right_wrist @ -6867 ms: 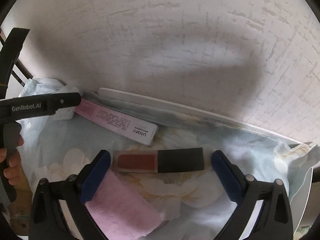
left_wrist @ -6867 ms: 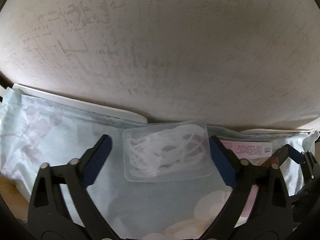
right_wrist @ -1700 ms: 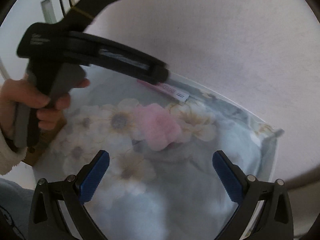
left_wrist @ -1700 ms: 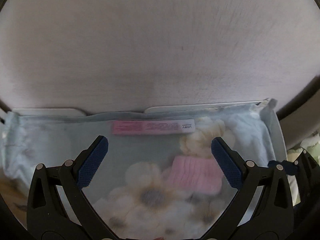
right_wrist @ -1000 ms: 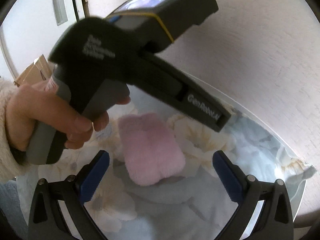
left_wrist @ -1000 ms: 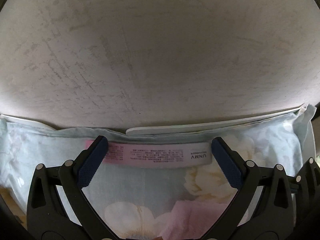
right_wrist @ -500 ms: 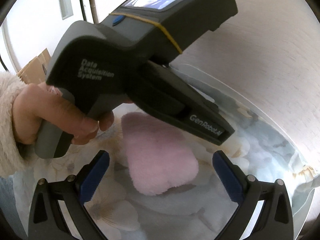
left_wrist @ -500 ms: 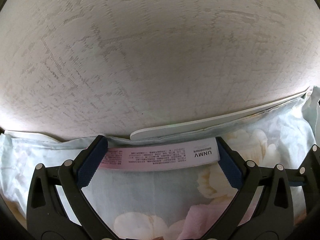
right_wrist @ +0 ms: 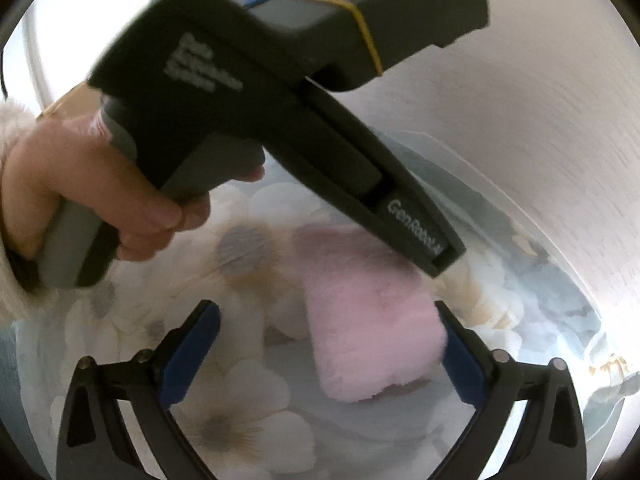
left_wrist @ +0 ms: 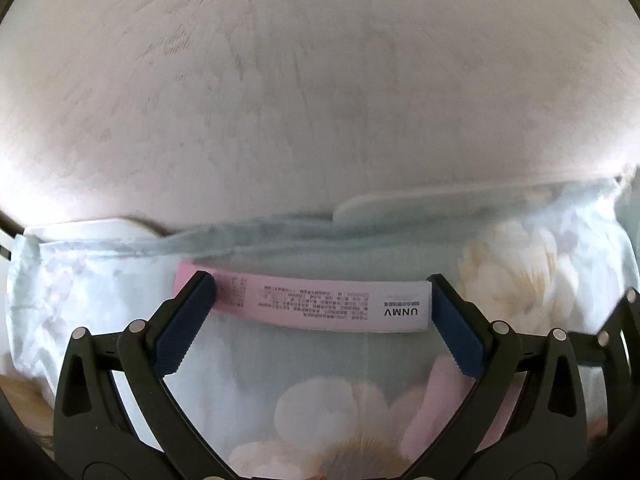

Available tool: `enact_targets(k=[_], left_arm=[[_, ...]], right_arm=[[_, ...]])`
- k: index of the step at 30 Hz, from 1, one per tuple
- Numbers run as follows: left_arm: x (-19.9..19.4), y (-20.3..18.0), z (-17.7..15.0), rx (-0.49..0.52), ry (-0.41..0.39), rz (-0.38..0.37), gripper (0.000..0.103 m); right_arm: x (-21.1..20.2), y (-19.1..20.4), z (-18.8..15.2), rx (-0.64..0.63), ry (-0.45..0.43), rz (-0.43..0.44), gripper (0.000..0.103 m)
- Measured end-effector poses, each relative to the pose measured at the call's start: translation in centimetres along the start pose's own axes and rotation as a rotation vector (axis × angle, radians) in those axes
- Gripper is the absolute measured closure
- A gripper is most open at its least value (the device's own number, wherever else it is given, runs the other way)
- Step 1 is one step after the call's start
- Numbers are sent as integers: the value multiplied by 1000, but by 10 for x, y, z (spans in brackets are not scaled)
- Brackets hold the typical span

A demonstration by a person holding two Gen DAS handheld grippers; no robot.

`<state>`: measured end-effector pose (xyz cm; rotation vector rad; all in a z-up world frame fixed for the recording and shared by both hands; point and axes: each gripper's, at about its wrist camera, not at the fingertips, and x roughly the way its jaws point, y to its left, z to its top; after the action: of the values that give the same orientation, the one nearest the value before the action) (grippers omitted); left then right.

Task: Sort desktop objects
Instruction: 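Grasp the pink fluffy pad with the right tool while the left tool approaches the pink box, then grasp the end of the pink UNMV box with the left tool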

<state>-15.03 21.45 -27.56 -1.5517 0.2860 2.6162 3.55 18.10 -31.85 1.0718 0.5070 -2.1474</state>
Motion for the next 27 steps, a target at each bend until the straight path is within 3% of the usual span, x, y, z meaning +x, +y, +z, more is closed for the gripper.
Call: enact_targets(k=[3, 5, 8, 13, 20, 27], left_arm=[[-4, 2, -6, 29, 4, -19, 0], [-5, 5, -7, 27, 7, -22, 0], [-8, 10, -9, -12, 13, -21, 1], [-15, 28, -10, -191, 49, -65, 1], [-13, 29, -9, -301, 106, 12, 3], [-18, 37, -24, -377, 112, -15, 25]], right_arm=[[-4, 4, 1, -17, -2, 10, 17], [-8, 2, 4, -7, -2, 14, 37], [-14, -1, 4, 15, 3, 12, 53], [-21, 3, 3, 16, 6, 13, 55], [-28, 11, 7, -17, 6, -10, 59], [-38, 32, 10, -95, 15, -41, 59]])
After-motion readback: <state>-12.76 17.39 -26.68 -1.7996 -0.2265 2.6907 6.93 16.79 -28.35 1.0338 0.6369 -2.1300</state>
